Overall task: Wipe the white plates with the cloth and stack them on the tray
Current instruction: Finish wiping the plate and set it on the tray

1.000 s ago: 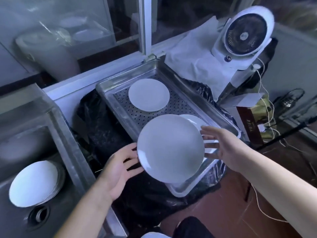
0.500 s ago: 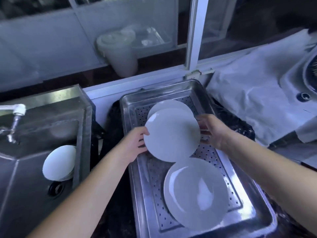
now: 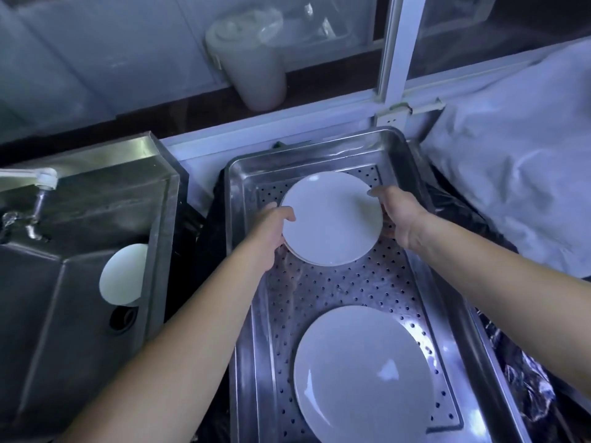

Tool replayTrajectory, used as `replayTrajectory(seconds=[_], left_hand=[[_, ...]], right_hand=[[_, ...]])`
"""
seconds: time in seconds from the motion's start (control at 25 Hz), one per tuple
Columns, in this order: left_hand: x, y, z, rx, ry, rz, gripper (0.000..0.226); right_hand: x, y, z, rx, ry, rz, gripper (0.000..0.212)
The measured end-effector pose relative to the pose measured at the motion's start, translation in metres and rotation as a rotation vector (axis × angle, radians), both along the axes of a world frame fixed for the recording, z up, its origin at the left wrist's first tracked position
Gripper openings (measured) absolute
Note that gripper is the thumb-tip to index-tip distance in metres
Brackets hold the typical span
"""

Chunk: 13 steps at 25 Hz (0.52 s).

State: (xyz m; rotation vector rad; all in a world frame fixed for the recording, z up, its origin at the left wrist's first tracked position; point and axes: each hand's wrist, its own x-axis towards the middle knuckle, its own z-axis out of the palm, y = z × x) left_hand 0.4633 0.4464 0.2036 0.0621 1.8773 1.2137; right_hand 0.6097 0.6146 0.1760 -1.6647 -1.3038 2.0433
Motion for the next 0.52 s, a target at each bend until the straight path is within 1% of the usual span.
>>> replayTrajectory(seconds=[0.08,0.12,0.2,0.24,0.32,0.44,0.48,0.52], left_hand=[[0.001,0.001,-0.004,-0.007,-0.001,-0.017,0.011],[0.002,0.001,-0.005,-0.002,0.002,-0.014,0.012],[0.003,0.001,-0.004,0.001,0.01,-0.005,0.022],[0.003,0.001,-0.004,0.001,0.012,0.001,0.022],[0.004,-0.001,-0.006,0.004,0.025,-0.033,0.015],[0.002,-0.008,-0.006,0.057,0.034,-0.076,0.065],[0.003,-0.011,-0.003,0.065,0.027,-0.078,0.071],[0.006,-0.014,0.0,0.067,0.019,-0.078,0.074]], right_hand=[[0.001,0.002,-0.004,0.007,0.012,-0.003,0.04],[0.001,0.004,-0.008,0.006,0.016,-0.009,0.042],[0.001,0.002,-0.009,0.002,0.03,-0.01,0.05],[0.001,0.001,-0.01,0.006,0.03,-0.01,0.055],[0.001,-0.003,-0.012,0.01,0.034,-0.017,0.064],[0.002,-0.006,-0.013,0.048,0.005,0.002,0.078],[0.004,-0.01,-0.007,0.056,-0.018,0.018,0.08],[0.006,-0.015,-0.003,0.086,-0.035,0.036,0.075]])
